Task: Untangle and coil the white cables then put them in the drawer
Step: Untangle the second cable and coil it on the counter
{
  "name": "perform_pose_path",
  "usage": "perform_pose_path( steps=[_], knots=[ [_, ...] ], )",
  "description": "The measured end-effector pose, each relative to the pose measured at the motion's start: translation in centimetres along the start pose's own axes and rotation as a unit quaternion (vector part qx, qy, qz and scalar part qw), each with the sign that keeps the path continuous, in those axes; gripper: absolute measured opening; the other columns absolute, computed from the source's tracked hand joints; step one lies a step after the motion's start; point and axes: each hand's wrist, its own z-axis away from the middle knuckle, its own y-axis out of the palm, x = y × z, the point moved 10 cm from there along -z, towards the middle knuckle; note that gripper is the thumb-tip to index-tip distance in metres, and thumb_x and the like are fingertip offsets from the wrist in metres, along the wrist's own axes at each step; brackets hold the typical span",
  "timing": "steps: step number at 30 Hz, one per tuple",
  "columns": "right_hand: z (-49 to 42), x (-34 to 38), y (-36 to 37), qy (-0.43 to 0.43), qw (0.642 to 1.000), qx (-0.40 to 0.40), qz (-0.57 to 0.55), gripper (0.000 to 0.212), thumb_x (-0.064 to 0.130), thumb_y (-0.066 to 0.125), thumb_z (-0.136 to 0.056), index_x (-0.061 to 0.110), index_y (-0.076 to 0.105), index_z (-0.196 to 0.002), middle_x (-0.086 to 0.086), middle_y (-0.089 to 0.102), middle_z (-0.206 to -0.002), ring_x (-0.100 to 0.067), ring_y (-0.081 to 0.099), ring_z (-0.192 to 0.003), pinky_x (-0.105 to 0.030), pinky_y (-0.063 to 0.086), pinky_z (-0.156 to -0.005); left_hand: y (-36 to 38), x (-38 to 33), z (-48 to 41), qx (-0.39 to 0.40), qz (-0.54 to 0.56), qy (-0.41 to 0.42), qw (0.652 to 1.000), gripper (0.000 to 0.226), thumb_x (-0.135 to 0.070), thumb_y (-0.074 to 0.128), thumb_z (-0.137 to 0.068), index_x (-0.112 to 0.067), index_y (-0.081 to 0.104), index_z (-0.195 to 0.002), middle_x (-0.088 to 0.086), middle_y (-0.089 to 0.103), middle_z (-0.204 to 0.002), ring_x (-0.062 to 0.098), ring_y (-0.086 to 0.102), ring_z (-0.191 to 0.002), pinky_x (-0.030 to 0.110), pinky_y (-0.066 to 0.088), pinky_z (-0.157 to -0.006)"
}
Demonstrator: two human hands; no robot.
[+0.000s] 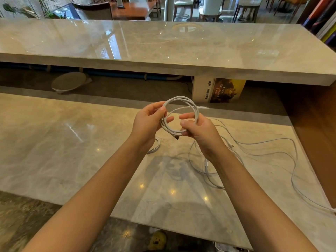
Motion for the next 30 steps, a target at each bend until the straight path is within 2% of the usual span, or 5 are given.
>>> perform_pose_path(
  steps=[5, 15, 20, 25, 30],
  knots=[
    [-0.3, -0.6, -0.7, 0.011, 0.993, -0.024, 0.115, 0.022, 0.023, 0.062, -0.087, 0.018, 0.057, -0.108, 0.001, 0.058, -0.091, -0.013, 0.056, -0.084, -0.021, 0.043, -0.064, -0.2, 0.3, -0.3, -0.02, 0.001, 0.006, 1.0, 0.023, -0.013, 0.052, -0.094, -0.009, 0.062, -0.115, 0.007, 0.068, -0.094, 0.013, 0.068, -0.079, 0.02, 0.055, -0.07],
    [-1.5, 2.0, -1.8, -0.049, 0.986, -0.073, 0.138, 0.025, 0.025, 0.042, -0.098, 0.016, 0.063, -0.085, 0.0, 0.058, -0.061, -0.011, 0.049, -0.056, -0.025, 0.039, -0.056, 1.9, 1.8, -0.3, 0.111, 0.168, -0.112, 0.973, 0.029, -0.006, 0.045, -0.096, -0.005, 0.056, -0.122, 0.006, 0.053, -0.084, 0.009, 0.05, -0.064, 0.018, 0.048, -0.058],
    [-1.6, 1.0, -1.4, -0.017, 0.99, -0.092, 0.107, 0.031, 0.028, 0.038, -0.099, 0.017, 0.06, -0.081, 0.0, 0.057, -0.061, -0.011, 0.05, -0.056, -0.025, 0.041, -0.057, 1.1, 0.0, -0.5, 0.047, -0.124, 0.03, 0.991, 0.029, -0.009, 0.061, -0.087, -0.017, 0.058, -0.115, 0.001, 0.056, -0.09, 0.013, 0.055, -0.077, 0.02, 0.051, -0.065],
    [-1.5, 0.6, -1.4, 0.002, 0.989, -0.112, 0.094, 0.032, 0.029, 0.037, -0.1, 0.017, 0.058, -0.079, -0.001, 0.057, -0.061, -0.011, 0.052, -0.057, -0.024, 0.04, -0.056, 0.5, -2.6, 0.0, -0.051, -0.288, 0.227, 0.929, 0.027, -0.013, 0.055, -0.092, -0.017, 0.061, -0.118, -0.002, 0.063, -0.097, 0.011, 0.063, -0.075, 0.01, 0.052, -0.06],
    [-1.6, 0.2, -1.7, 0.007, 0.989, -0.111, 0.095, 0.032, 0.029, 0.037, -0.1, 0.015, 0.06, -0.081, -0.001, 0.059, -0.061, -0.011, 0.053, -0.057, -0.025, 0.04, -0.057, 0.8, -2.9, 0.9, -0.062, -0.343, 0.309, 0.885, 0.032, -0.016, 0.053, -0.094, -0.011, 0.059, -0.125, -0.005, 0.065, -0.092, 0.004, 0.063, -0.069, 0.008, 0.051, -0.063]
  ],
)
